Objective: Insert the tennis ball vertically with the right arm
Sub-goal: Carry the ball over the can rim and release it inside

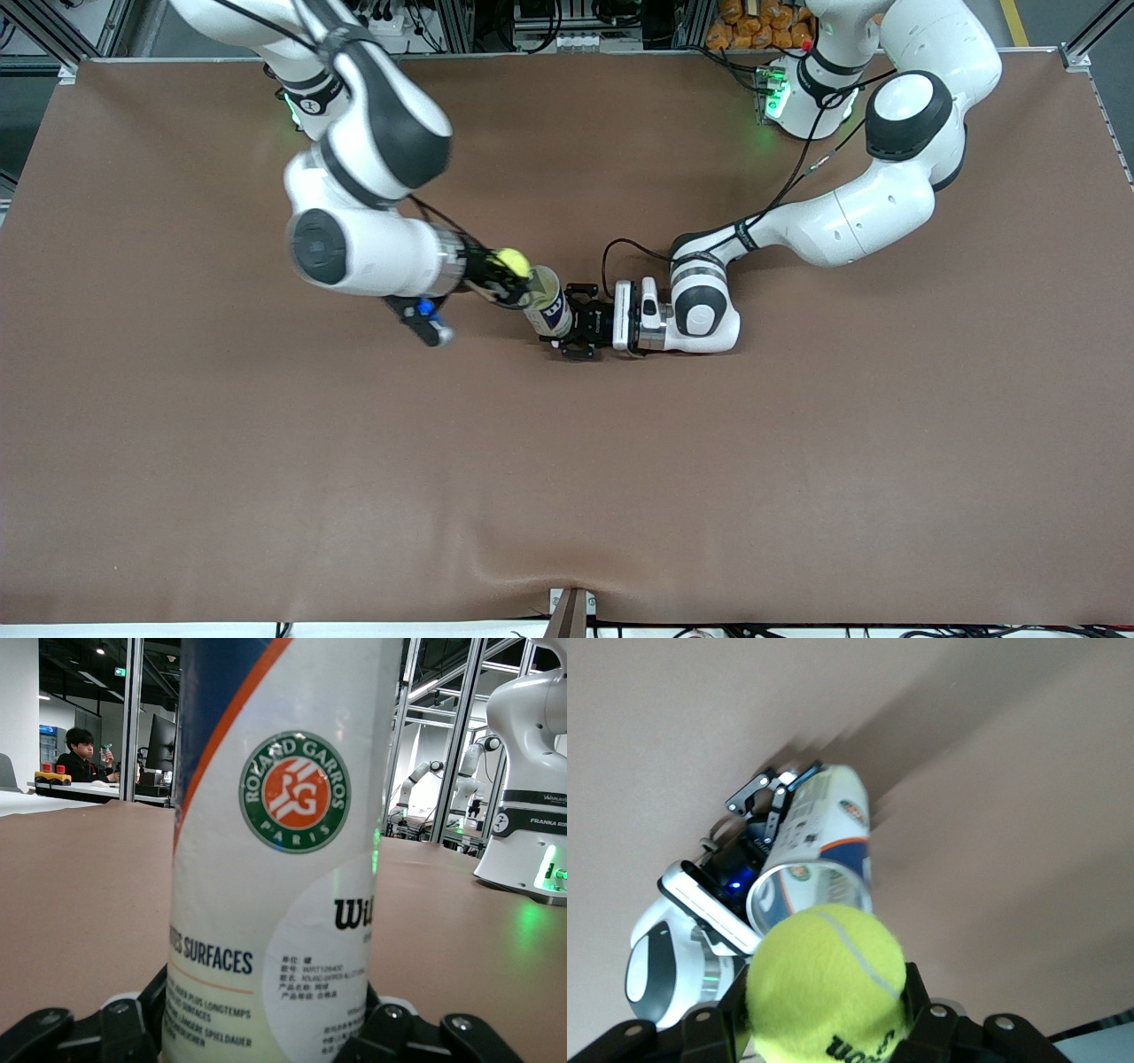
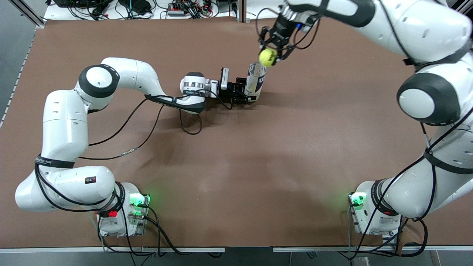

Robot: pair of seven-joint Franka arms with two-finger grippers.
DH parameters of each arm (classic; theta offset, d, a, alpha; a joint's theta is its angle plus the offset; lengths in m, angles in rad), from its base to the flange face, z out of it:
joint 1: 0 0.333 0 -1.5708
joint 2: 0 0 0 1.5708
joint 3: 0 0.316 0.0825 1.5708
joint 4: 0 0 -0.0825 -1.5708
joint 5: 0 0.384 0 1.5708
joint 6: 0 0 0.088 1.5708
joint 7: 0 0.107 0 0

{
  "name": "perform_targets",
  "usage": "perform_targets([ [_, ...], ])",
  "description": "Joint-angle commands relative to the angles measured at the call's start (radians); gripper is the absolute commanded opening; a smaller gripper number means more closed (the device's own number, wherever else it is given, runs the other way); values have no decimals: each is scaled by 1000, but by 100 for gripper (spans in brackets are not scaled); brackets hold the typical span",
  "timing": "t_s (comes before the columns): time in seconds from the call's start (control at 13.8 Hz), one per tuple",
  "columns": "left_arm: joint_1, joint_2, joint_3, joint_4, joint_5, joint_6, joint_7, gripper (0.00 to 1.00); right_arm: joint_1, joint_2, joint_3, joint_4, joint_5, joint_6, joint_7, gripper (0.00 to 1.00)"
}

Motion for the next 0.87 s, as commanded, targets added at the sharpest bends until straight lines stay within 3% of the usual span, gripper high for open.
perform_targets([
  [0.0,-17,-20,19,9,-31,-25,16,76,37,49,-15,48,14,19,37,0],
  [0.36,-17,-20,19,9,-33,-25,14,76,43,69,-17,48,2,34,37,2],
  [0.44,-17,-20,19,9,-33,-25,14,76,43,70,-17,48,2,32,35,22],
  [0.51,-17,-20,19,9,-33,-25,14,76,41,70,-17,48,1,32,31,89],
  [0.58,-17,-20,19,9,-33,-25,14,76,44,69,-19,48,-13,32,32,100],
  [0.8,-17,-20,19,9,-33,-25,14,76,43,62,-19,49,-39,28,31,100],
])
